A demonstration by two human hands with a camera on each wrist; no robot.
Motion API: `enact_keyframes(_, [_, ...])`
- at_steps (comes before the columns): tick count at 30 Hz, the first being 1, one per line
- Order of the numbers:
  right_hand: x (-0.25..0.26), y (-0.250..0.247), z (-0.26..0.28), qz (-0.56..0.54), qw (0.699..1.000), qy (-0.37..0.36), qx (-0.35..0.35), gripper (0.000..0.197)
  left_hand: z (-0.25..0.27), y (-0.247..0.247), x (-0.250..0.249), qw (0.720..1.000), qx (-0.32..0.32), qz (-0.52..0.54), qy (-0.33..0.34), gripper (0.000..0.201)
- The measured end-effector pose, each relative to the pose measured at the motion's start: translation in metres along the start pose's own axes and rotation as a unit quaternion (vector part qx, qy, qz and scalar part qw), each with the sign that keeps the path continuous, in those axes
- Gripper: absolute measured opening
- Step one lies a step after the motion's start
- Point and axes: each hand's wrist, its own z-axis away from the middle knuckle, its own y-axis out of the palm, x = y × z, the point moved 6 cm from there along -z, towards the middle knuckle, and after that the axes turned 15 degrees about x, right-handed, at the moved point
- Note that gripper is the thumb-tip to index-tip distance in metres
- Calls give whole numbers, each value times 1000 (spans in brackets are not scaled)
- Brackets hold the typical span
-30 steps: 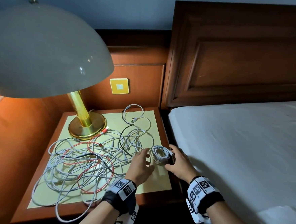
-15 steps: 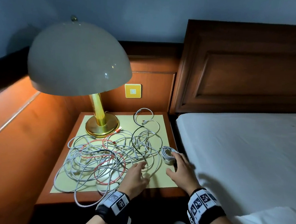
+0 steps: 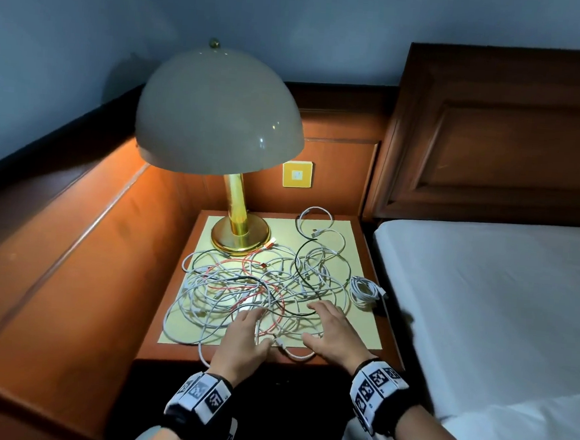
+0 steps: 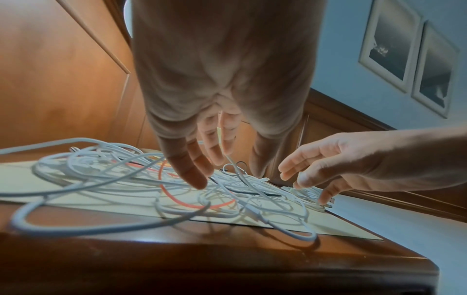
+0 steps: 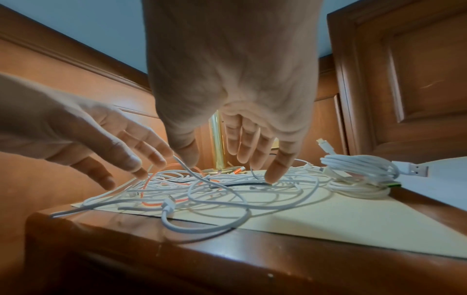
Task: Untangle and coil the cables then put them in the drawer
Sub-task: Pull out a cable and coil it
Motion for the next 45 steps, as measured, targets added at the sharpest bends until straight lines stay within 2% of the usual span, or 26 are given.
enact_keyframes(11, [15, 7, -19, 55, 998, 22, 11, 56, 3, -20, 14, 998, -44, -40, -33, 69])
enact_keyframes(17, [11, 17, -26, 75, 996, 34, 20, 42, -2, -21, 18, 996, -40, -55, -57, 55])
enact_keyframes(20, [10, 22, -28, 83, 996, 40, 20, 40, -3, -22, 24, 995, -46, -45, -81, 58])
enact_keyframes(23, [9, 24, -29, 87, 995, 41, 12, 34, -2, -25, 28, 994, -56, -41, -88, 40])
enact_keyframes(27, [9, 24, -28, 76, 997, 29, -11, 29, 4, -34, 26, 994, -99, 4, -40, 13])
enact_keyframes(31, [8, 23, -25, 74, 997, 20, -28, 27, 16, -42, 11, 989, -137, 33, 54, 9])
enact_keyframes(35, [8, 9, -15, 30, 996, 8, -78, 19, 35, -48, 4, 985, -150, 20, 87, 10])
enact_keyframes(39, [13, -17, 7, -39, 986, -50, -156, 6, 50, -50, 15, 991, -125, -22, 33, 10])
enact_keyframes(42, [23, -34, 27, -67, 971, -106, -204, 4, 56, -51, 34, 990, -116, -64, -38, 9])
enact_keyframes(45, [25, -44, 39, -103, 960, -124, -228, 6, 57, -55, 60, 984, -110, -58, -125, 7])
